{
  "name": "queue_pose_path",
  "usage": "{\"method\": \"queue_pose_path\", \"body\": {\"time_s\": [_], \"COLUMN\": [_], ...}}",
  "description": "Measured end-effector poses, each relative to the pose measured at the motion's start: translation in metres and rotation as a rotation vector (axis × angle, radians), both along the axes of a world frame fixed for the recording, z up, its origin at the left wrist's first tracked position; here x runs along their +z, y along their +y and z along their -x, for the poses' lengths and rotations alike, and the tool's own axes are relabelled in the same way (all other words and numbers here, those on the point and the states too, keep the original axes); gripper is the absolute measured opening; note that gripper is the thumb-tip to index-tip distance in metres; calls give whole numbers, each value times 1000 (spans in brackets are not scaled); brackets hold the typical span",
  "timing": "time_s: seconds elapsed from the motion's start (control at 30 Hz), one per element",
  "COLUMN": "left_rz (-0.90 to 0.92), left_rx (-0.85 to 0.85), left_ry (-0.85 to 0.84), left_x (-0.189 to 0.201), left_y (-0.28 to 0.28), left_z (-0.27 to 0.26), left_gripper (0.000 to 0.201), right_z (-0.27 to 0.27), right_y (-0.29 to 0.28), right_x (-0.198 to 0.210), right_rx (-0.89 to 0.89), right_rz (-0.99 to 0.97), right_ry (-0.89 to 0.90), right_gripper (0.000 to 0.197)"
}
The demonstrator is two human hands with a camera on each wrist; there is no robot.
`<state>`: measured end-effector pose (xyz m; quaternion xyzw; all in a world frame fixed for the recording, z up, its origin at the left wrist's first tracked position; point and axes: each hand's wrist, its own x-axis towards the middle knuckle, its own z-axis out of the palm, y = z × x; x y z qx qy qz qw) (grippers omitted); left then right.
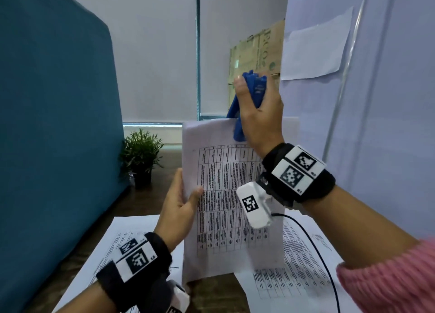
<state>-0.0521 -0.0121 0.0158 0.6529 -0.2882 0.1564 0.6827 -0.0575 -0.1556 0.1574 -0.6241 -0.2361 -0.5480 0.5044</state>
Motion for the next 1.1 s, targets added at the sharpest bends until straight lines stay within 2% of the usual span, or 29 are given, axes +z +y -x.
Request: {"method": "queue_pose_path", "body": {"time_s": [0.17,0.33,0.77,0.87,1.0,1.1], "left_rz": [2,4,-39,-54,-42,-27], "left_rx": [-13,-23,-33,-20,-23,-22], "left_ry": [4,0,-61,-56,-46,-38], "left_x": [1,0,-3,-1,-1,-1], "left_y": [-3,-6,-11,-12,-13,-15], "left_z": [0,-3,2,4,3,1], "left_gripper": [34,36,44,53,55,47], "right_z": [5,8,-3,-5,-8,-5], "right_y": [23,44,55,55,54,46], "right_x": [2,5,4,4,5,9], "right_rx": [70,102,-16,-9,-46,32], "right_rz": [57,29,-67,-102,-59,-54], "right_ry": [54,76,-10,-33,15,125], "right_gripper": [26,30,31,31,35,33]}}
